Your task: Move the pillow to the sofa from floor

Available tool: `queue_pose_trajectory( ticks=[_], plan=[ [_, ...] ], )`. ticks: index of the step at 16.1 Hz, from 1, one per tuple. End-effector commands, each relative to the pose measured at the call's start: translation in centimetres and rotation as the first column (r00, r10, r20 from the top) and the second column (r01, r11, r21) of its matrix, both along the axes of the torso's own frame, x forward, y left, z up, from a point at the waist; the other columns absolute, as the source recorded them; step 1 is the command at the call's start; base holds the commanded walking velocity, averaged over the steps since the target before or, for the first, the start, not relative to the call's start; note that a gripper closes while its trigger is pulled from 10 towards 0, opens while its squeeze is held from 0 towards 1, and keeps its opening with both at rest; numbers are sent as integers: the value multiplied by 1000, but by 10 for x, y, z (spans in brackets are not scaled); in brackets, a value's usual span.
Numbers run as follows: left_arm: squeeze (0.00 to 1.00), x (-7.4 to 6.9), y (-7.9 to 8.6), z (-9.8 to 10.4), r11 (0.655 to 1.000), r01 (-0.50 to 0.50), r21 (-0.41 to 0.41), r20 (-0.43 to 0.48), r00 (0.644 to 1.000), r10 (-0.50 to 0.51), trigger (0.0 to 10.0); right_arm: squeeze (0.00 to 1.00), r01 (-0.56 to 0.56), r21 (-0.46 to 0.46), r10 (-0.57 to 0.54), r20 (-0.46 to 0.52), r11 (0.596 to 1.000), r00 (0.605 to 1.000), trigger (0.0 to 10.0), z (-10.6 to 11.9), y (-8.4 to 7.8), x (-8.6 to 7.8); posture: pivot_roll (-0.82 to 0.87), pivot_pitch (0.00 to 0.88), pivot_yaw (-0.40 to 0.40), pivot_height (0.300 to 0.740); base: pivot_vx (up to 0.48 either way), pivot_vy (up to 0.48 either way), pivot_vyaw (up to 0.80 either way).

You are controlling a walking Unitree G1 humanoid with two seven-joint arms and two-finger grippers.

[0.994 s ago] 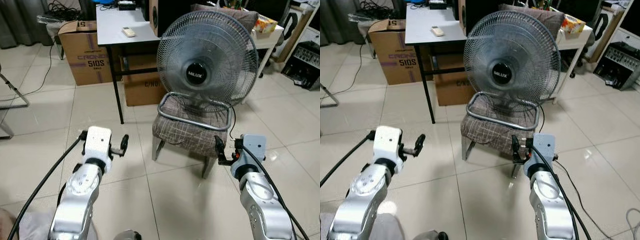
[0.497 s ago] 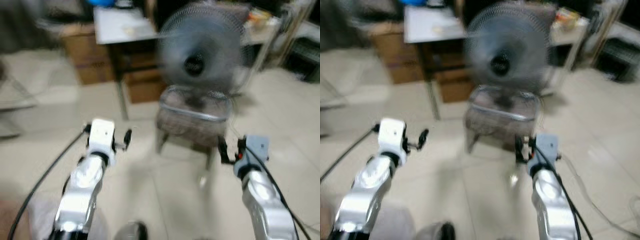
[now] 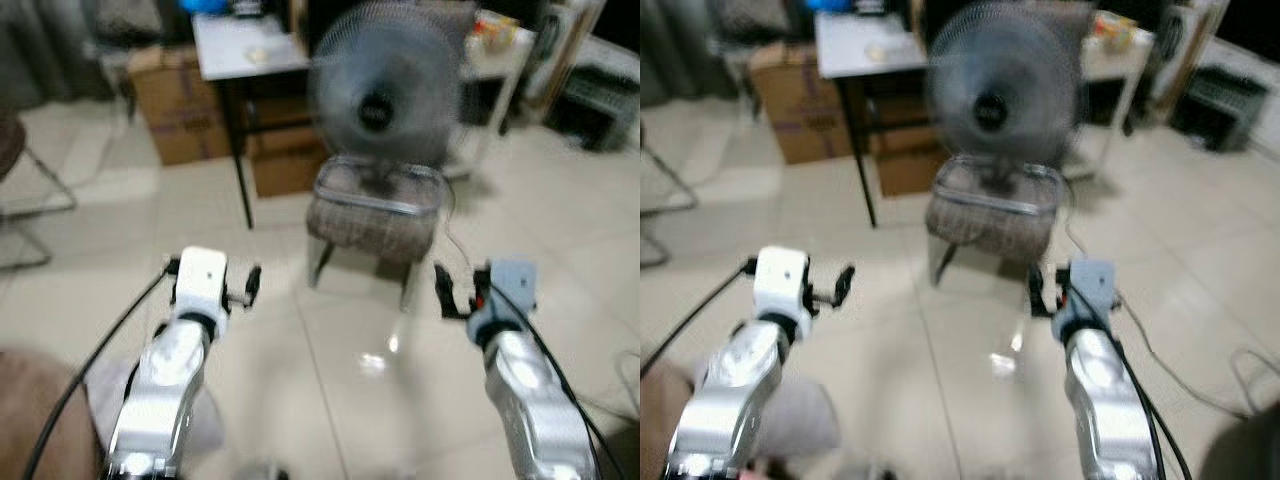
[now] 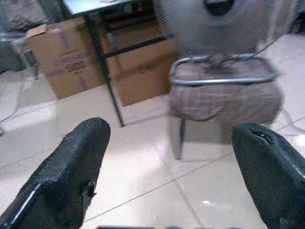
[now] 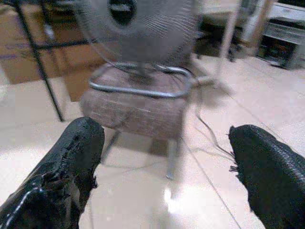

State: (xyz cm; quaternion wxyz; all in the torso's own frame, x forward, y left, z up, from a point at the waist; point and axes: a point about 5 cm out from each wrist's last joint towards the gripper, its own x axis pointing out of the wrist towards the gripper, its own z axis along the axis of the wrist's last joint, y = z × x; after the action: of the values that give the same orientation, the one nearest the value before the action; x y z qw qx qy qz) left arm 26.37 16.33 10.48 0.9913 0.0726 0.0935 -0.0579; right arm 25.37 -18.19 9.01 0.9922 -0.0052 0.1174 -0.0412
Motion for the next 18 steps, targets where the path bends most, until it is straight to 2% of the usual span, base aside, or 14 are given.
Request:
queue_pose_trajectory(
  ticks=[1, 18],
  plan=[
    [0, 0, 5, 1, 1000, -15, 8, -3, 1000, 15, 10000, 0, -13, 1, 13, -1, 1000, 1000, 10000, 1, 4, 2, -64, 0, 9, 740, -277, 0, 0],
    [0, 2, 10, 0, 999, -37, 15, -6, 999, 37, 10000, 0, -16, 0, 16, -11, 1000, 1000, 10000, -1, 4, 0, -48, 0, -3, 740, -282, 0, 0]
  ],
)
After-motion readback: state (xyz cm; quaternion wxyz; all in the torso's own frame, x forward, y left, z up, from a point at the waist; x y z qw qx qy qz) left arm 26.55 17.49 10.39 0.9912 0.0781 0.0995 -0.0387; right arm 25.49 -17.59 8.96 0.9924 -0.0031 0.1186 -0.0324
